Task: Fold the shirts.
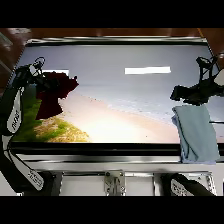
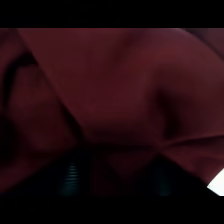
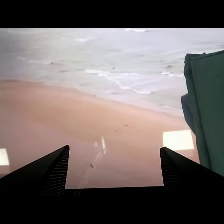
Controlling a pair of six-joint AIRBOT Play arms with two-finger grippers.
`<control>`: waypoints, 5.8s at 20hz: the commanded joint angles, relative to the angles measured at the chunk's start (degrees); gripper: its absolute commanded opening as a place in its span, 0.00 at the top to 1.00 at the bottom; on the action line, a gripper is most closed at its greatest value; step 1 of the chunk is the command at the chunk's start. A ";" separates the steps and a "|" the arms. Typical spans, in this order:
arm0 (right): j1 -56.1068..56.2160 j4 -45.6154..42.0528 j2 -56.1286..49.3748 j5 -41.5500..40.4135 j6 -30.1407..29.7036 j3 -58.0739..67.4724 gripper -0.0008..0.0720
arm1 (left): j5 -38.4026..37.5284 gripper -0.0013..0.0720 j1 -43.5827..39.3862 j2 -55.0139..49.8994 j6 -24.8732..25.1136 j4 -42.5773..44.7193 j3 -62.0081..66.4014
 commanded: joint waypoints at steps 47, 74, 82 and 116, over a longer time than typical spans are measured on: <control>-5.75 21.57 -13.70 -0.11 -16.26 -14.71 0.04 | 15.47 0.00 -47.04 41.48 6.27 -50.23 -71.30; 7.45 32.70 -19.06 -15.58 -13.14 -23.54 0.89 | 17.57 0.94 -46.14 37.05 19.76 -60.30 -68.91; 1.09 30.99 0.22 -14.88 -25.86 -8.96 0.90 | 0.94 0.94 -29.27 50.99 7.04 -21.75 -51.15; 9.66 47.87 -17.68 -51.56 -28.24 16.00 0.90 | 24.26 0.93 -25.40 67.19 10.03 -27.65 -66.66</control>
